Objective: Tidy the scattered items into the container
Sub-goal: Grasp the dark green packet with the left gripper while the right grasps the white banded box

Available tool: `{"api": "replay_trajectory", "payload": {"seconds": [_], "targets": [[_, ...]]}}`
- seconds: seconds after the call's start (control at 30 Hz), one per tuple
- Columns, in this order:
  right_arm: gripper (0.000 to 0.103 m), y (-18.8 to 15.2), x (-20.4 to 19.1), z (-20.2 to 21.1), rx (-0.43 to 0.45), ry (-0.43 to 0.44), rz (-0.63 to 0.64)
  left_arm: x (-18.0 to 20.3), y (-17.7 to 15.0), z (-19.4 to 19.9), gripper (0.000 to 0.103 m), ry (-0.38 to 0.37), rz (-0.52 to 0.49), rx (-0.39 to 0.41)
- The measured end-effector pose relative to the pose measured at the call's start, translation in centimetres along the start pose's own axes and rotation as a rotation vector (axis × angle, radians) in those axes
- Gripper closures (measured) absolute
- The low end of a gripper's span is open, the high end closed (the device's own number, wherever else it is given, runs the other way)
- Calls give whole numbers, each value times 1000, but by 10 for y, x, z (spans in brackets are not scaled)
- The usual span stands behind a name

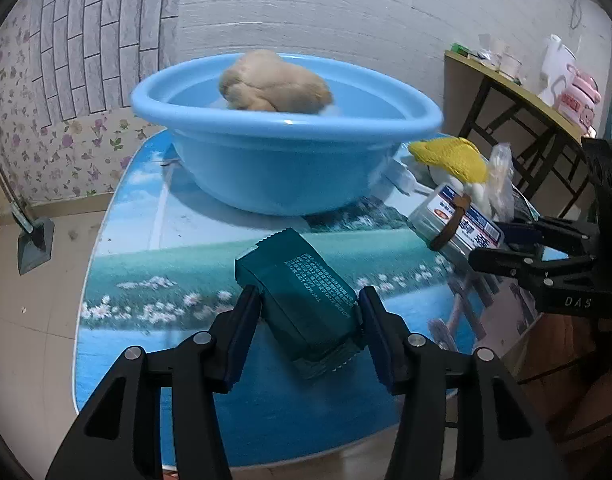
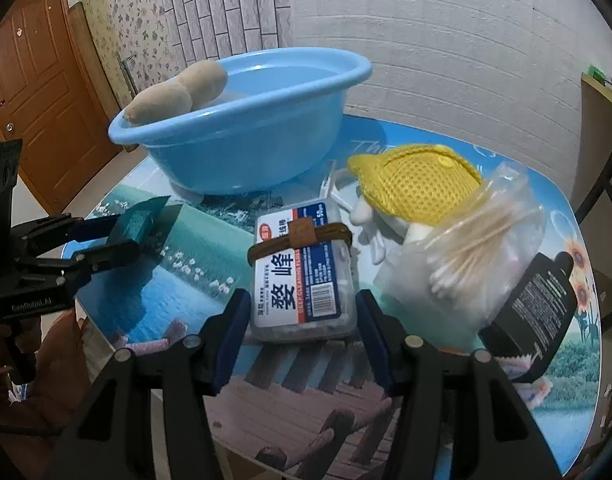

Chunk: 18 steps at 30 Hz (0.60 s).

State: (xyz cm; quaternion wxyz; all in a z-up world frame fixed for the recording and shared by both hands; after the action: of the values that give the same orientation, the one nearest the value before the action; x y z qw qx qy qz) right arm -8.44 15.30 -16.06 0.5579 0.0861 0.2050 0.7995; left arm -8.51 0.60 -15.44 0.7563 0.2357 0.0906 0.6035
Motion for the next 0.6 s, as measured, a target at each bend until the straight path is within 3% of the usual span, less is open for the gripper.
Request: {"api": "replay_trajectory", "payload": {"seconds": [0.2,0.37,0.6], "targets": [[50,-8,4,3,-1,-15,-25,17,-10,0,49,-10,-32,-12],[49,-16,-3,4,-6,-10,-14,14,-13,5,41,30,-15,-4],[49,-24,-13,5,-20,17,11,7,-19,8,39,64,24,-12]]}}
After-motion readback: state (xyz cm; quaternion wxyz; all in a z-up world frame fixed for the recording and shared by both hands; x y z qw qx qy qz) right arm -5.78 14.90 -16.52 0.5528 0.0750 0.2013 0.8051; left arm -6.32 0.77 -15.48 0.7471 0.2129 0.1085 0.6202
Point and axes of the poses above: each gripper's, at about its wrist camera, not at the fingertips, and z roughly against the way its jaws point, x to its right, y to its top, the point moved 9 cm from there along -z, roughly the way its jaws point, and after that the axes turned 13 degrees about -x, right-handed, at the moved point
